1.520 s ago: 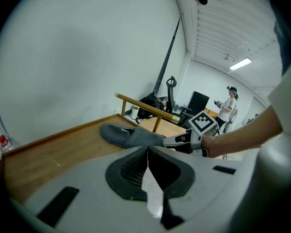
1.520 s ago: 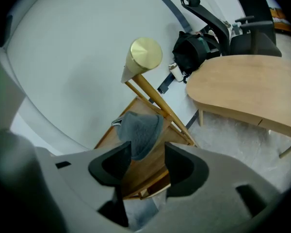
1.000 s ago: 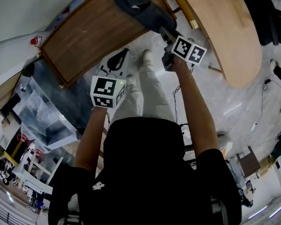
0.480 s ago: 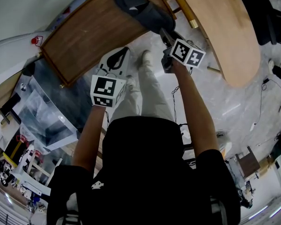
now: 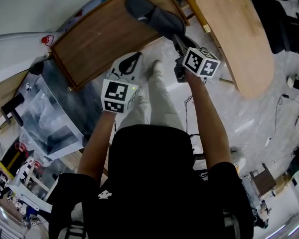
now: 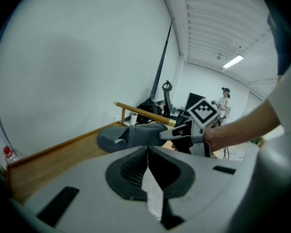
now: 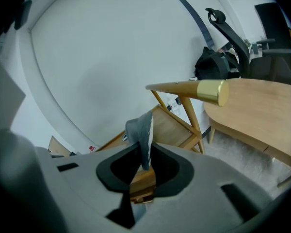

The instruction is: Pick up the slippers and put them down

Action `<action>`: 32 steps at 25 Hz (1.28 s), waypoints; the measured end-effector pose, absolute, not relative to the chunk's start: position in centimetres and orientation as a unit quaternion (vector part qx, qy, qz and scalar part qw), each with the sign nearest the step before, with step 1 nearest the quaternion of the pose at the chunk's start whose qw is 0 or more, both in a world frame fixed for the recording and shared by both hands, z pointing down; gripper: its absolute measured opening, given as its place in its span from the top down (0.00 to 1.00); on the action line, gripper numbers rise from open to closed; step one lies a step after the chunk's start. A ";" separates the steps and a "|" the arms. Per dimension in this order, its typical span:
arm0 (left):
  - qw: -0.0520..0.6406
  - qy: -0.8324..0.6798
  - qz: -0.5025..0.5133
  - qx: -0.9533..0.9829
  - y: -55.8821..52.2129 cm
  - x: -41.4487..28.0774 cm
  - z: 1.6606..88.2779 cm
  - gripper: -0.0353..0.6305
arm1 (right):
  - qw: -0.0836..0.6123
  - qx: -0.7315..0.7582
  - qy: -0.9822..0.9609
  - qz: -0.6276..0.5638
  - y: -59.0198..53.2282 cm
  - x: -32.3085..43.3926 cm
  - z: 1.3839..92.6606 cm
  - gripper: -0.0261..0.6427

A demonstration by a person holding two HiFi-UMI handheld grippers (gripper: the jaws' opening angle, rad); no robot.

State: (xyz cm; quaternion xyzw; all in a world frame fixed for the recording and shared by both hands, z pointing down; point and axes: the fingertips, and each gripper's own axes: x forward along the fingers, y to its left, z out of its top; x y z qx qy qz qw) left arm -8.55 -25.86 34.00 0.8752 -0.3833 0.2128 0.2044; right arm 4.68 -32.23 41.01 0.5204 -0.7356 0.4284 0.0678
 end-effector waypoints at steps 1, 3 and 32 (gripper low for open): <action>0.202 -0.385 0.210 0.876 -25.8 -8.5 33.7 0.94 | 0.072 0.520 -0.739 0.423 -32.1 4.6 40.6 0.88; 0.199 -0.388 0.202 0.877 -25.8 -8.6 33.0 0.94 | 0.079 0.520 -0.744 0.412 -31.8 4.3 39.7 0.88; 0.131 -0.411 0.142 0.891 -18.3 -11.9 23.8 0.94 | 0.082 0.544 -0.795 0.255 -21.2 4.0 25.6 0.88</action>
